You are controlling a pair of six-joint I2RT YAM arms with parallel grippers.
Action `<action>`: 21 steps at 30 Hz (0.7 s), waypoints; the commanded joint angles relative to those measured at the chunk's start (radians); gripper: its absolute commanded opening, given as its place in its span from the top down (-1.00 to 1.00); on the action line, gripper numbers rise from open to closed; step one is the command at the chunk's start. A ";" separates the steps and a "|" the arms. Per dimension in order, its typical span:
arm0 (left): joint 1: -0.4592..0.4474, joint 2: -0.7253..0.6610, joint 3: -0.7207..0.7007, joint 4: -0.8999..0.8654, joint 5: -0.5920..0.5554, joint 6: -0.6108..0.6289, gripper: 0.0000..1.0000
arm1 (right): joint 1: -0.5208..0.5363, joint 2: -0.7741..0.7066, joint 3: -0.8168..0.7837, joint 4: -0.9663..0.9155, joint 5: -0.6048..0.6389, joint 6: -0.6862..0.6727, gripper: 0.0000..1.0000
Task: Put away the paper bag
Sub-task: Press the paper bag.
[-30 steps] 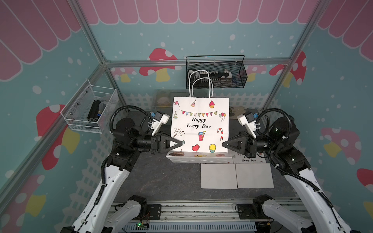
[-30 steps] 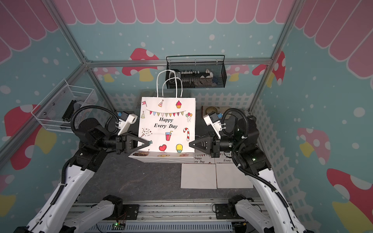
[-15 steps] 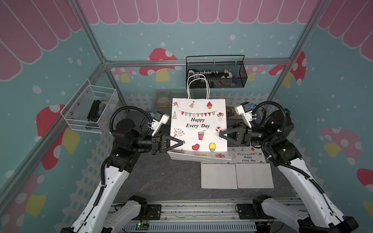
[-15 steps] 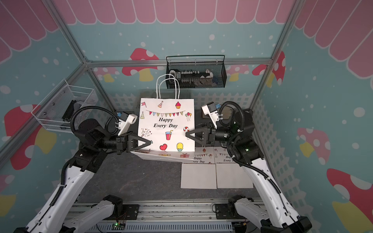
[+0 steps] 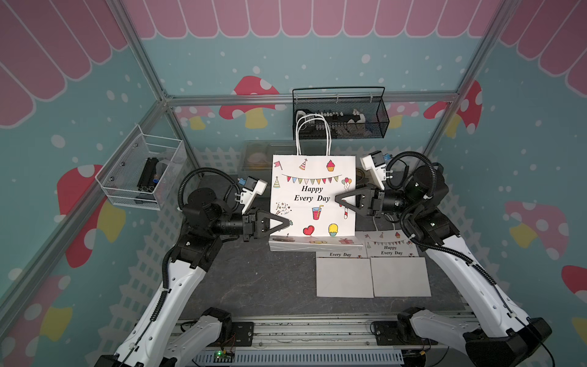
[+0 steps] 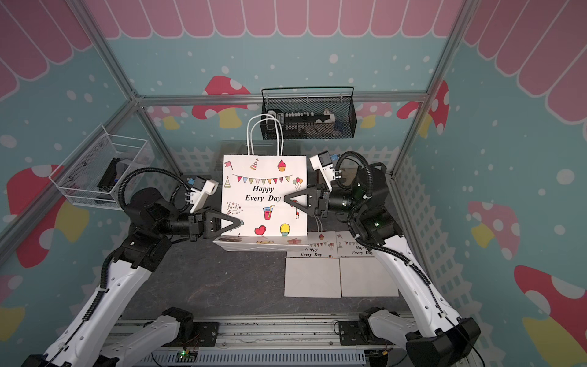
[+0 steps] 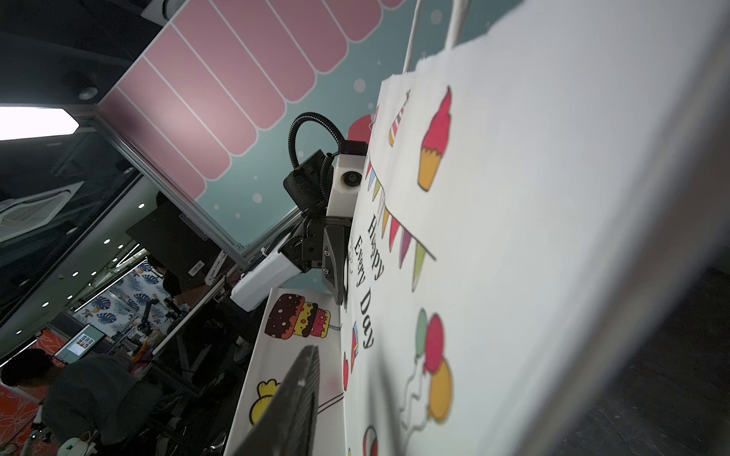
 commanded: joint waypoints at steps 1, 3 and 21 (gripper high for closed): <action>-0.003 -0.005 0.002 0.003 -0.037 0.018 0.74 | 0.022 0.006 0.033 0.009 0.024 -0.022 0.32; -0.003 -0.005 0.005 0.002 -0.044 0.016 0.74 | 0.035 0.011 0.035 -0.004 0.027 -0.033 0.36; -0.004 -0.027 -0.009 0.002 -0.009 0.008 0.27 | 0.062 0.037 0.144 -0.175 0.045 -0.145 1.00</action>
